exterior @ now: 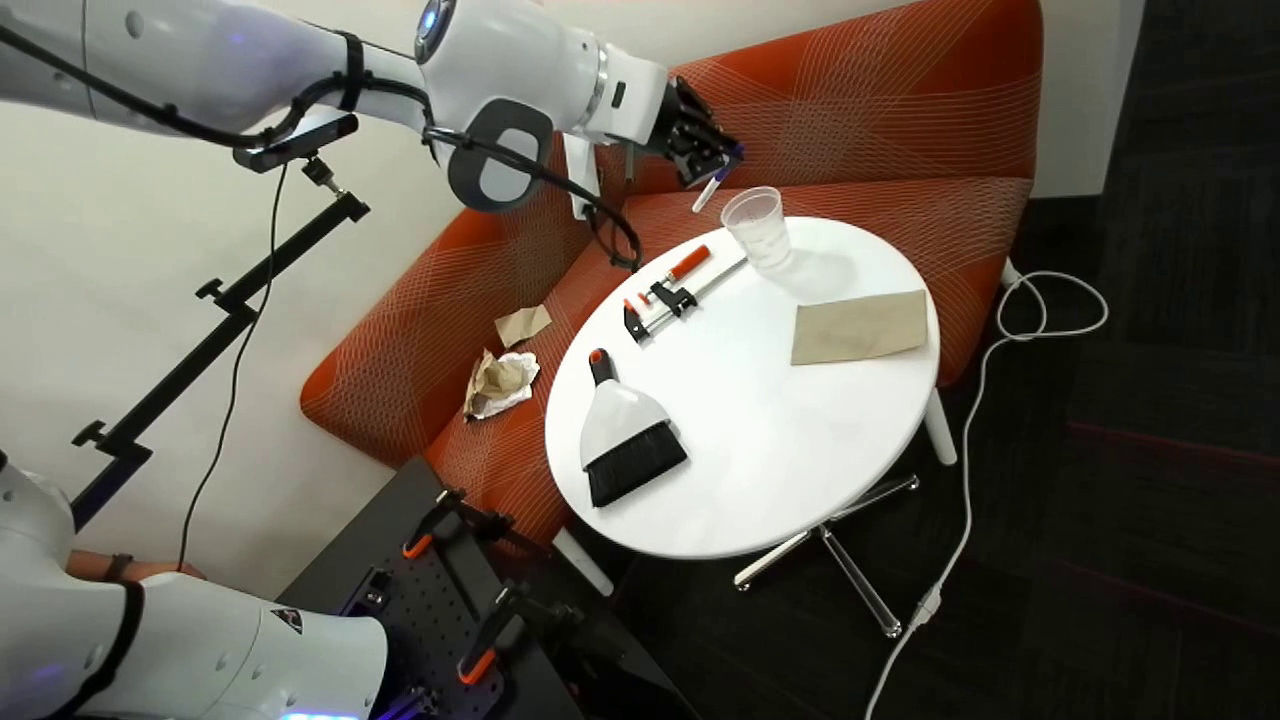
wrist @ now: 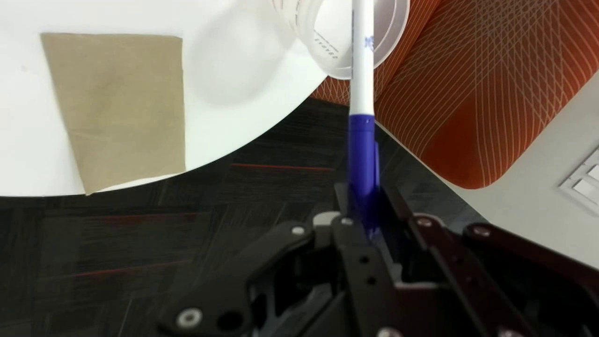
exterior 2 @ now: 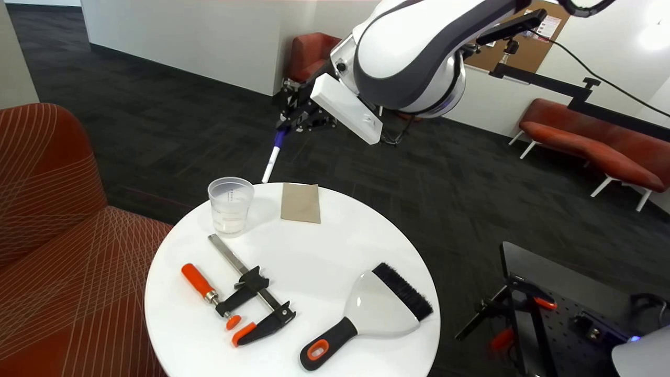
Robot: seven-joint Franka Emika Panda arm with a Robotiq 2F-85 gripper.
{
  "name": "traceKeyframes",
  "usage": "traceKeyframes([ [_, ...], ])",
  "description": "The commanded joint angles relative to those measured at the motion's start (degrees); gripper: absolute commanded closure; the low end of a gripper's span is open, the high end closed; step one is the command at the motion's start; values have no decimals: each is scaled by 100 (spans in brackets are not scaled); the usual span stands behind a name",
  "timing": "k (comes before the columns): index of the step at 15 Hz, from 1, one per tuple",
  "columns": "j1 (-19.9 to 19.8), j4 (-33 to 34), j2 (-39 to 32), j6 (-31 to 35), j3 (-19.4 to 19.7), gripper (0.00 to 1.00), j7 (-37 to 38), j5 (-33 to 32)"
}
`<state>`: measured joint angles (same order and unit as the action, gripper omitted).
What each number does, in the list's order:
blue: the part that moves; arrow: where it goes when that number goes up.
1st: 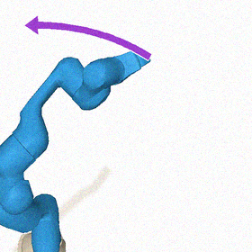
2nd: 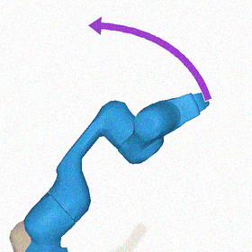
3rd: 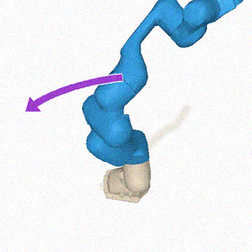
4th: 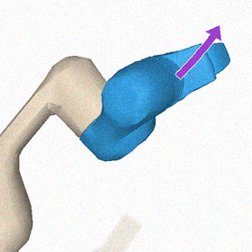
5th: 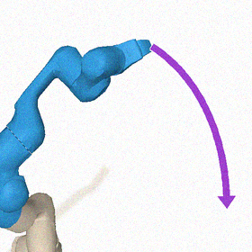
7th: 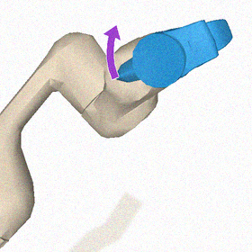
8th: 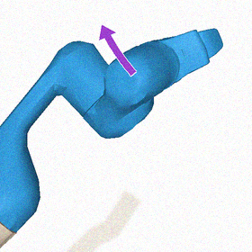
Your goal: Put the blue pen inside the clear cup
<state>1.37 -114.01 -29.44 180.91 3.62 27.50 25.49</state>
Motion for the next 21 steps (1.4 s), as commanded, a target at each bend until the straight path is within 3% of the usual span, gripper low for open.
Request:
traceKeyframes([
  [1,-28,25,-60,106,-8,95,-34,-2],
  [10,-10,406,-265,554,-84,95,-351,-265],
  [21,877,1103,-1257,1434,777,95,-393,-400],
])
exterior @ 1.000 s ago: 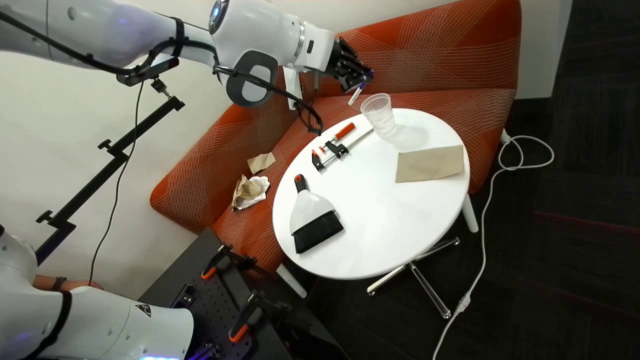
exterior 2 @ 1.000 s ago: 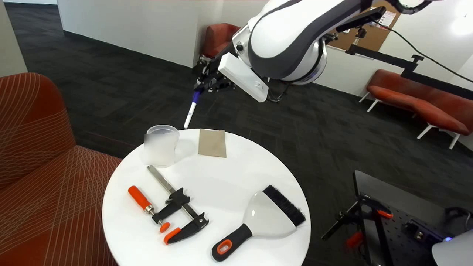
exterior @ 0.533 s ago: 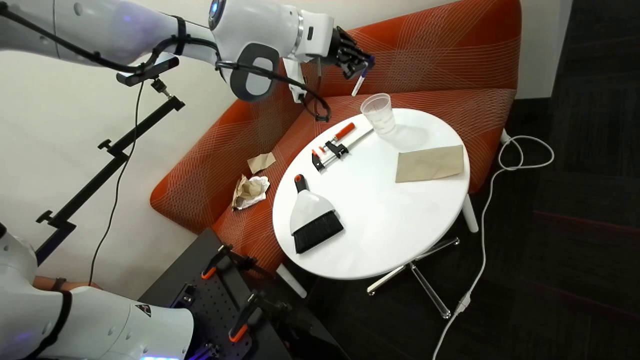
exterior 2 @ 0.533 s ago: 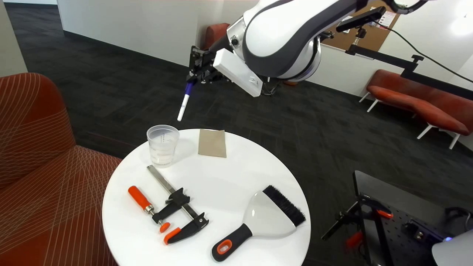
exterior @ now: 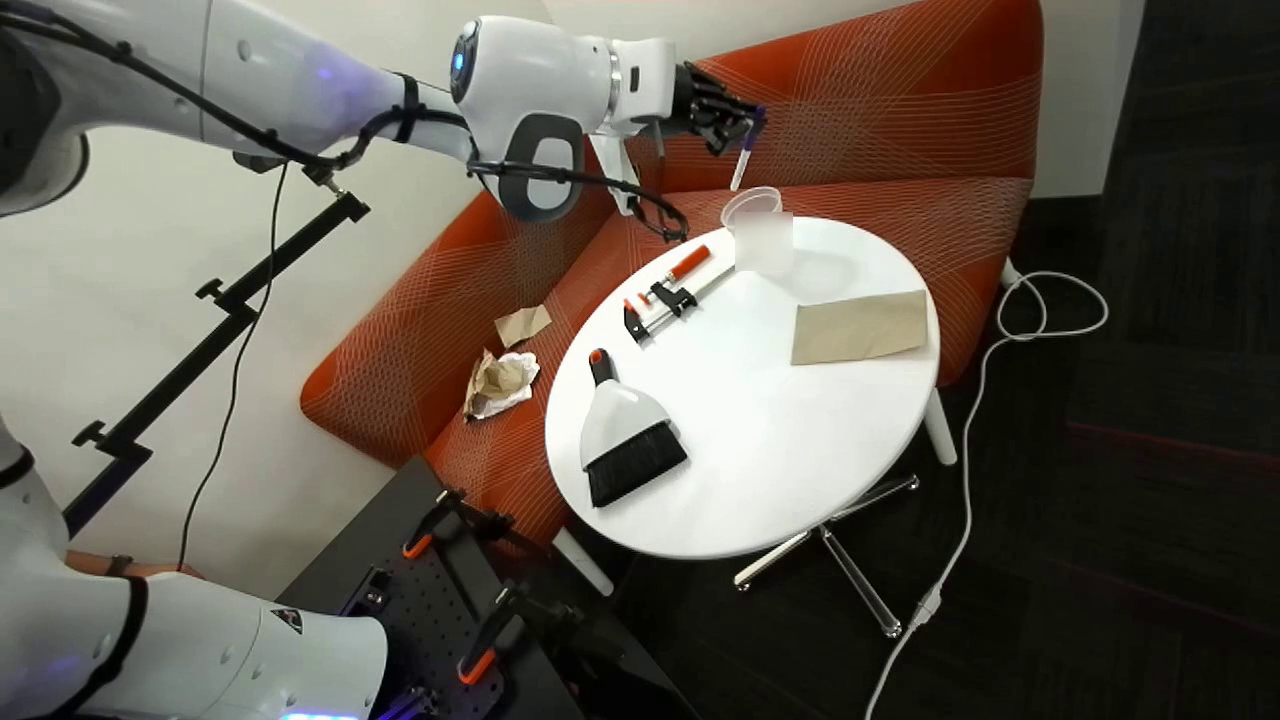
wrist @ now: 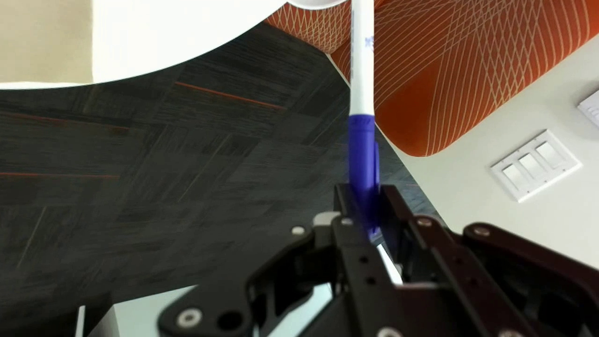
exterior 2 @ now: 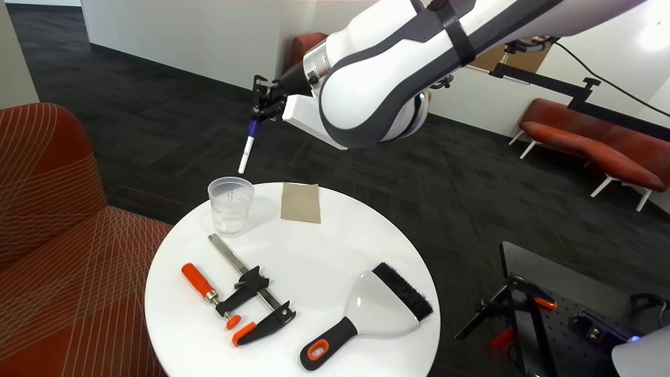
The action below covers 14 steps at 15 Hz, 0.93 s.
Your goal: Put the blue pen inside the clear cup
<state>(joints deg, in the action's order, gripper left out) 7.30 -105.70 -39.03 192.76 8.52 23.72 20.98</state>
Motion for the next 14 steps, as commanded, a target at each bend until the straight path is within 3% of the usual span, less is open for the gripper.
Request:
traceKeyframes([
  [1,371,322,-382,280,377,95,-8,70],
  [14,1029,678,-1084,249,1043,95,53,130],
])
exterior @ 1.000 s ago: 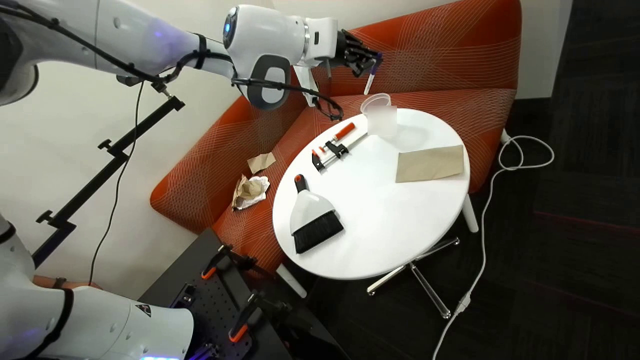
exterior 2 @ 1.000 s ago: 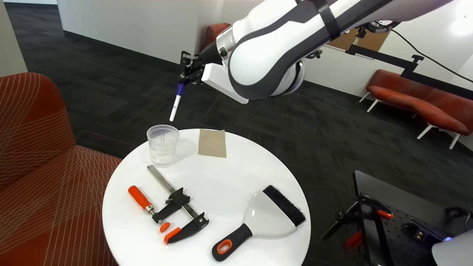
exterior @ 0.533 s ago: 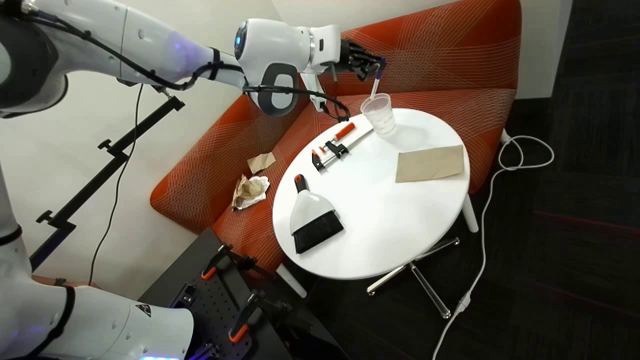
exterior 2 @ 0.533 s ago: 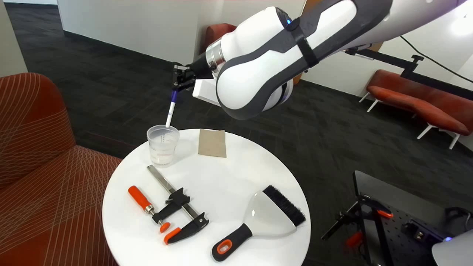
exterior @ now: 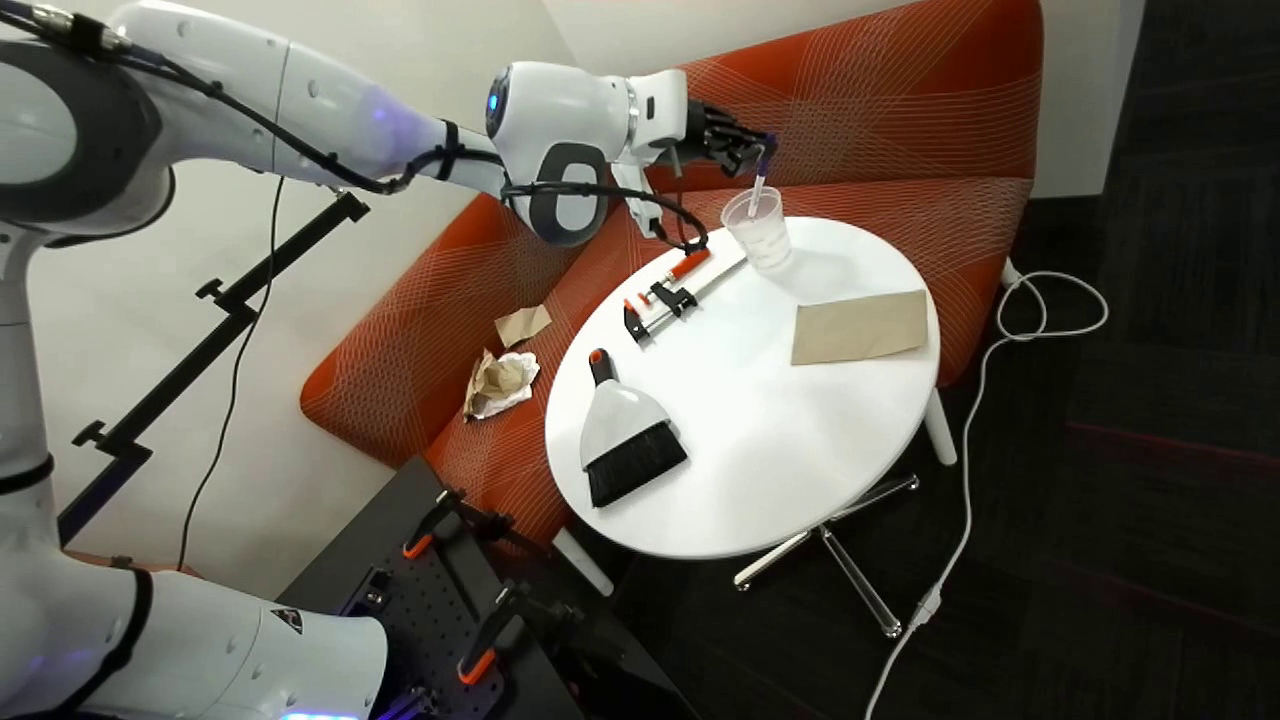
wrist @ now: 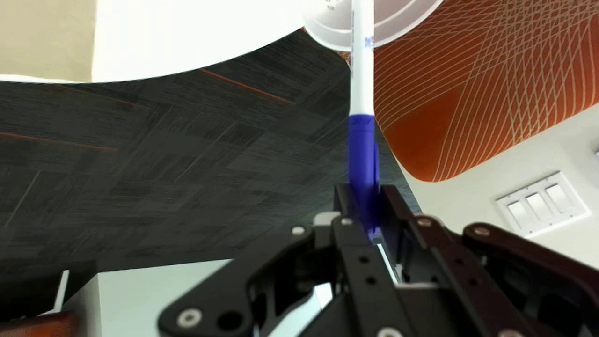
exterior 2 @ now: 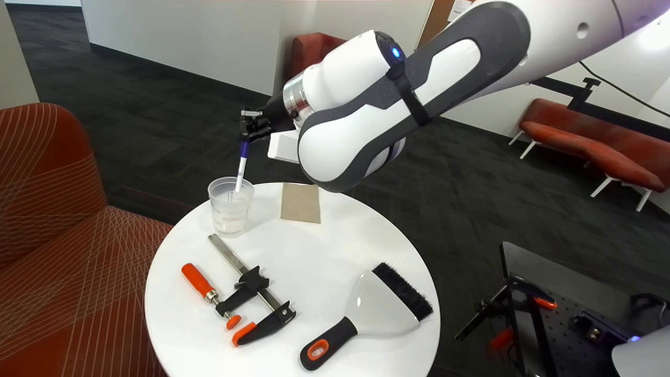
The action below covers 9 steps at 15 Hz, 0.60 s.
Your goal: Put the blue pen inside the clear cup
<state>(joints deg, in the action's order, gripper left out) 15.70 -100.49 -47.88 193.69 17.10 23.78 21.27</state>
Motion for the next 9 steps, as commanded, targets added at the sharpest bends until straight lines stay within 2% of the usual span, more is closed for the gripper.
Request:
traceKeyframes([
  [1,237,178,-250,160,228,95,53,114],
  [3,305,206,-319,150,288,95,59,126],
  [4,340,214,-347,155,320,57,67,138],
  [5,361,218,-356,154,340,56,75,146],
  [9,375,202,-306,130,356,27,88,148],
])
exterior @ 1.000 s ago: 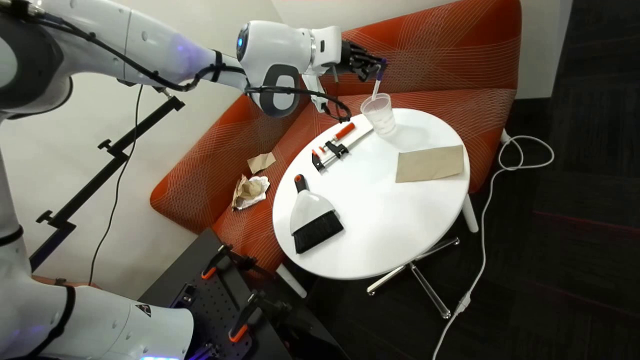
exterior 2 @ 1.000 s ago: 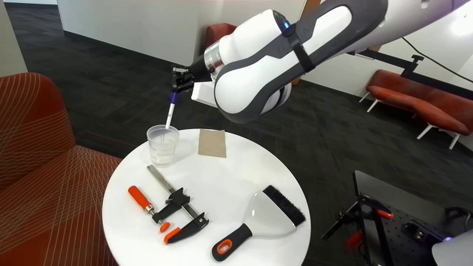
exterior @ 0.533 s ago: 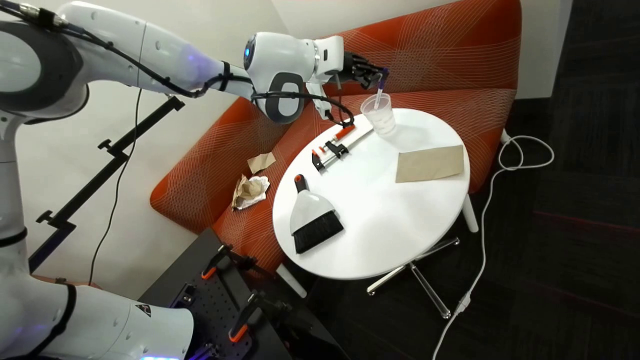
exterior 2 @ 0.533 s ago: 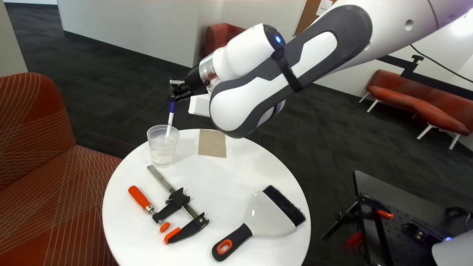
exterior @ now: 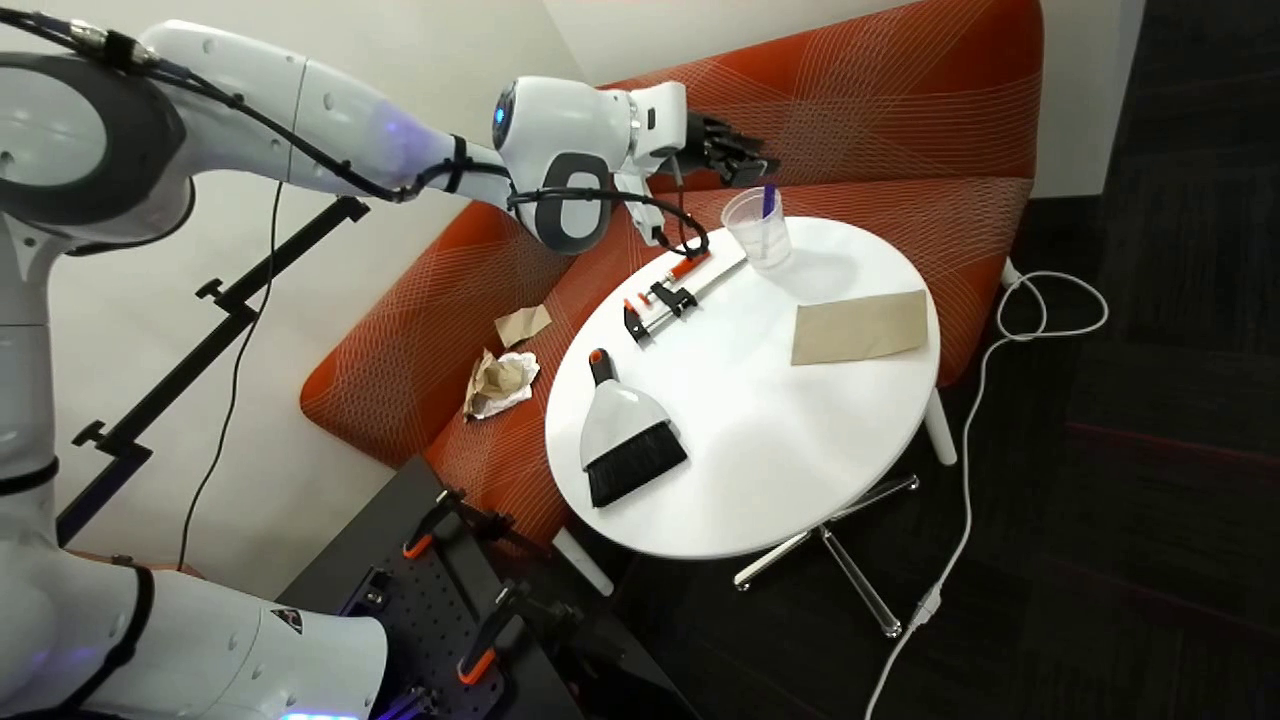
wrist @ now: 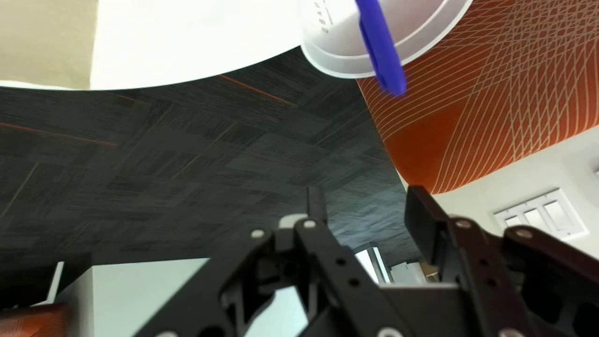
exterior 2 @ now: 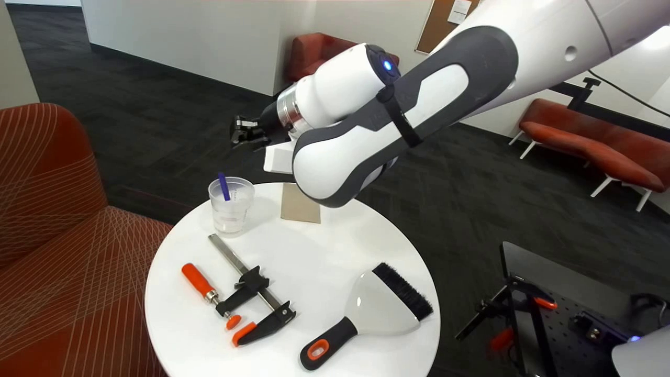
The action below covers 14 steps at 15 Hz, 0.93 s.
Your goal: Put the blue pen inside the clear cup
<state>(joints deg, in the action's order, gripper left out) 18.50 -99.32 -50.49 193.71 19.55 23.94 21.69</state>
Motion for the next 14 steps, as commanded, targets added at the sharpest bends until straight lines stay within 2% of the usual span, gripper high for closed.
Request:
traceKeyframes([
  [1,79,67,-3,141,94,19,69,98],
  [3,70,-6,113,172,87,3,70,105],
  [4,17,-75,221,199,31,0,59,80],
  [14,-562,-857,1437,240,-476,0,-56,-219],
])
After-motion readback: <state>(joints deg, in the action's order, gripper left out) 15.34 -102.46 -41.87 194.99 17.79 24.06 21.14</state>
